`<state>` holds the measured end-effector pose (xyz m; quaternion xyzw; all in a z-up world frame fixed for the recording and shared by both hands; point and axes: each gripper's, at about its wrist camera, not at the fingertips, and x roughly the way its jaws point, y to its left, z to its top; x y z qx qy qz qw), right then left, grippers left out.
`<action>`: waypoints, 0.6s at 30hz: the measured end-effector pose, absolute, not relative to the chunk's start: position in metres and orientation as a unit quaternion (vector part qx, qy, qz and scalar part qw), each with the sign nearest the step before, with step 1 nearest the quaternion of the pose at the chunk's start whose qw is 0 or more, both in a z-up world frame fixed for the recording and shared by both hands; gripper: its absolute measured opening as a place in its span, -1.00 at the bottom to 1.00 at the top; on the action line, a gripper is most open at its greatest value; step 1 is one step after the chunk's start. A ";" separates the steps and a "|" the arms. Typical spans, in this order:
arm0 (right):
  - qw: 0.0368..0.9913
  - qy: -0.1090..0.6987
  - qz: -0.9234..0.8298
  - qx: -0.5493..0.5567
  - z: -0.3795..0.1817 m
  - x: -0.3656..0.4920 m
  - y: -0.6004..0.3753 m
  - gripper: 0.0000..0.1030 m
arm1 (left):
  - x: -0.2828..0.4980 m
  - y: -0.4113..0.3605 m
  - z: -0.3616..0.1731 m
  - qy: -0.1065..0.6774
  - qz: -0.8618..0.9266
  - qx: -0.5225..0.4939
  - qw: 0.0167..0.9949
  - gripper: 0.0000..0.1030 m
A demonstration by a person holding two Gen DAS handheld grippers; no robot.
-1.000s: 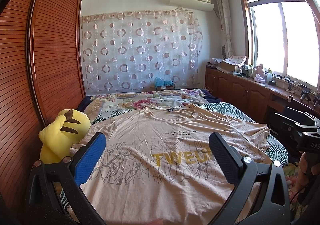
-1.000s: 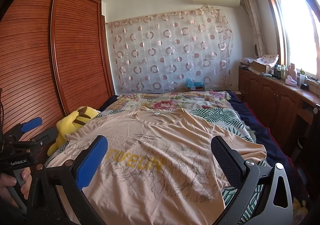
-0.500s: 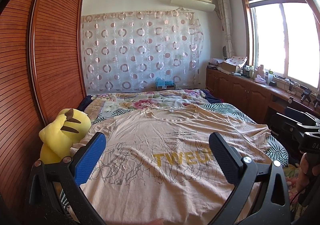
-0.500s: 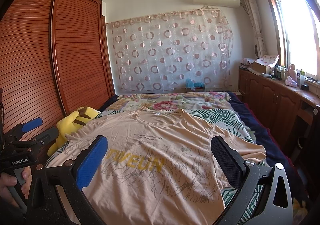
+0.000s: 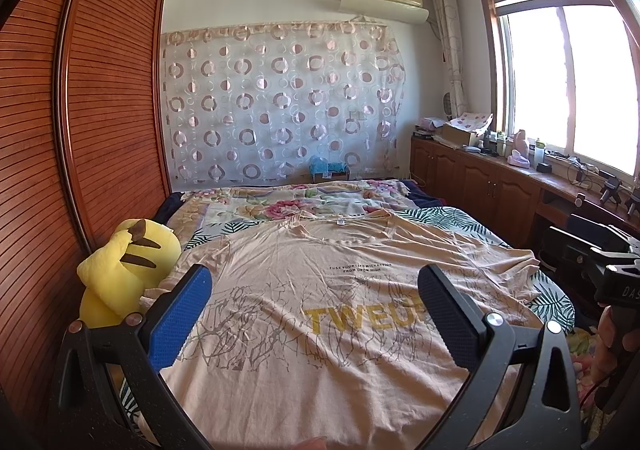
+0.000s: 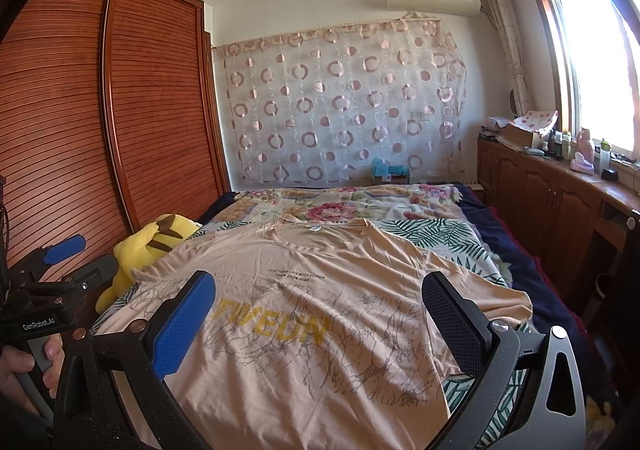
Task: Fold small clothes
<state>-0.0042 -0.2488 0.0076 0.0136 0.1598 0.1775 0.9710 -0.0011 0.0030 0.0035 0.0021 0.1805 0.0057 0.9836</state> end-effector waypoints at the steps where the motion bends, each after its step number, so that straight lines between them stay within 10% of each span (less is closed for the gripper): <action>1: 0.971 0.160 0.177 0.014 0.008 -0.004 -0.249 1.00 | -0.001 0.003 0.003 0.181 0.006 0.002 0.984 1.00; 18: 0.955 0.199 0.220 0.011 -0.009 0.017 -0.241 1.00 | 0.021 0.007 0.010 0.230 0.016 -0.004 0.973 1.00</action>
